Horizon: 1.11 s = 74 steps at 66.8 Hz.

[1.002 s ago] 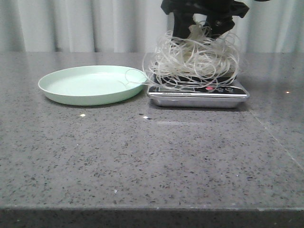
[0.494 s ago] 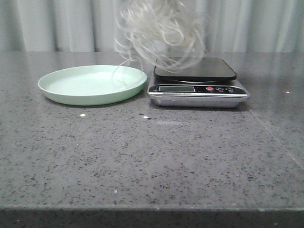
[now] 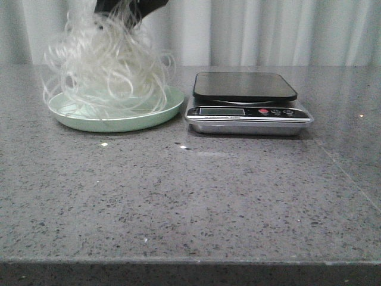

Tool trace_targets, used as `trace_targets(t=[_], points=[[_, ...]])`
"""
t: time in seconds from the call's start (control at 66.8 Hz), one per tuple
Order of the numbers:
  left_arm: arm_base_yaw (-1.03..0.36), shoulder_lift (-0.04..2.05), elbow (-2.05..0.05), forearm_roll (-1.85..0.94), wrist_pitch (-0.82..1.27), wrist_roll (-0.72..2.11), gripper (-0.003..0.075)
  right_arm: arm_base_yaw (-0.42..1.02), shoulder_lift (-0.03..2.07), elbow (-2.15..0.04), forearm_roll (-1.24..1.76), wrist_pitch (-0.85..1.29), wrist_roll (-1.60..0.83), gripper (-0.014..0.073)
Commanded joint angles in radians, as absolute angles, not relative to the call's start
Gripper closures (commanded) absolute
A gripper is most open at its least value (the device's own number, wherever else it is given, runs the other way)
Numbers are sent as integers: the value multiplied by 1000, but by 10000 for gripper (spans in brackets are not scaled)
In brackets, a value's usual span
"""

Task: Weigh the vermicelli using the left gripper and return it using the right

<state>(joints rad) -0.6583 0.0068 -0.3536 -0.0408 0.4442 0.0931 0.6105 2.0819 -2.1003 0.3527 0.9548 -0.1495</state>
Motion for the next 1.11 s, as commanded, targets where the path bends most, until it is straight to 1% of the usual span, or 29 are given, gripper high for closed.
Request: trace_targets(t=[0.0,0.165,0.224,0.389,0.449,0.494,0.688,0.898,1.047,1.092], points=[[-663,19,-378,-53,365,90,593,612,2049,-2135,358,887,-157,426],[-663,19,-378,-54,367,90,593,612,2079,-2135,288,904,-157,421],[-663,19,-378,-54,367,90,593,612,2087,-2135,281,915,-157,388],[-663,19,-378,-54,367,90,593,615,2087,-2153,283,933,-157,167],[-663,19,-378,-54,367,90,593,615,2086,-2168,282,937,-157,116],[-663,19,-378,-54,367,90,593,612,2083,-2182,282,942,-157,97],[-663,19,-378,-54,367,90,593,591,2022,-2213,280,1004,-157,90],[-663,19,-378,-54,367,90,594,514,1906,-2196,278,1060,-157,90],[-663,19,-378,-54,367,90,593,441,1796,-2112,270,1055,-157,90],[-663,19,-378,-54,367,90,594,415,1741,-2045,262,1031,-157,90]])
